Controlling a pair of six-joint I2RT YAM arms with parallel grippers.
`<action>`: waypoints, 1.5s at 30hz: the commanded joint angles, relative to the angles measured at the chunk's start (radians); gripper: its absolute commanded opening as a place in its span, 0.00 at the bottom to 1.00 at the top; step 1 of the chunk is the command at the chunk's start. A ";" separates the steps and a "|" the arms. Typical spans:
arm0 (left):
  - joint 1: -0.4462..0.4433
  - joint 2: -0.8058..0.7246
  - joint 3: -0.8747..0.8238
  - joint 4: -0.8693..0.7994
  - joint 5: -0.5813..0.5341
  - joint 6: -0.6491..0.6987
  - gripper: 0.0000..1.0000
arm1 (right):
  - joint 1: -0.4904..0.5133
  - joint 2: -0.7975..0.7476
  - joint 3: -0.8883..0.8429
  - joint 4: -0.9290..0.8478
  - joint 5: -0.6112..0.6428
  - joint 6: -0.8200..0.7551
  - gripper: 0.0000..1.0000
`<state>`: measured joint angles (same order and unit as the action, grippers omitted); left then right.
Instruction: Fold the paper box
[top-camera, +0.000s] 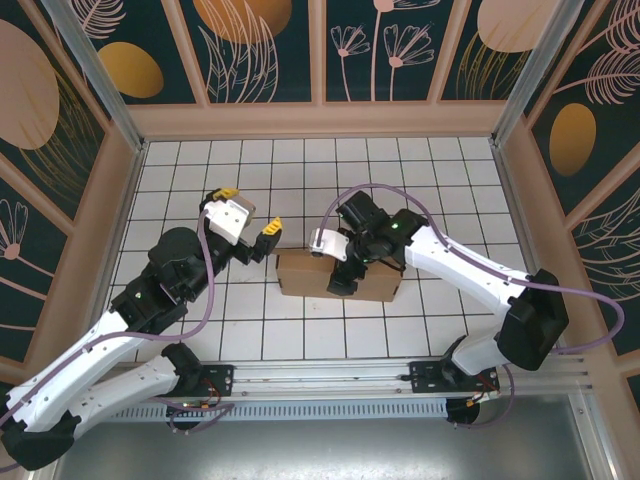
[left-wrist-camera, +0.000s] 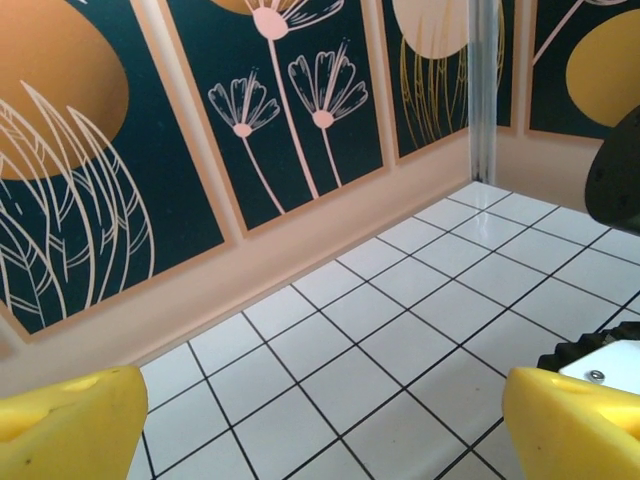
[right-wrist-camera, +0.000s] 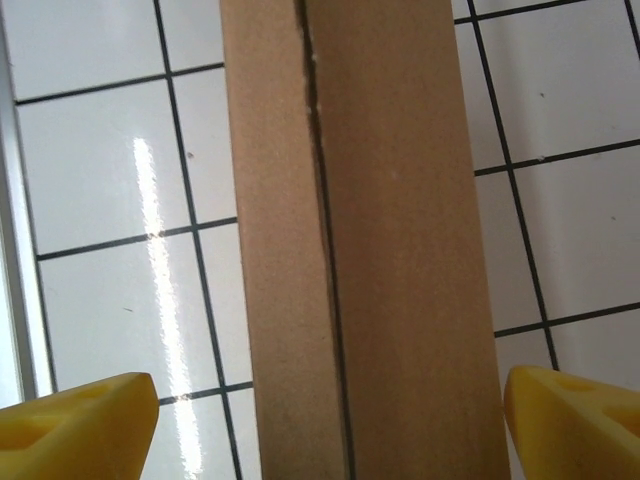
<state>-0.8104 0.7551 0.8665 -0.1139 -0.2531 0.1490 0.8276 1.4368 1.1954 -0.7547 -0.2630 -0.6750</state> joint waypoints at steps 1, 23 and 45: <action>0.003 -0.008 -0.022 0.031 -0.039 0.008 0.88 | 0.016 0.010 0.006 0.041 0.099 -0.072 0.87; 0.162 0.004 -0.121 0.116 -0.093 -0.170 0.70 | 0.087 -0.104 -0.243 0.470 0.395 -0.233 0.56; 0.199 0.070 -0.088 0.161 -0.034 -0.162 0.72 | -0.123 0.061 0.012 0.300 -0.002 -0.340 0.59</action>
<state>-0.6193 0.8207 0.7486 0.0048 -0.2989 -0.0055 0.7128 1.4662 1.1534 -0.3763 -0.1669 -0.9741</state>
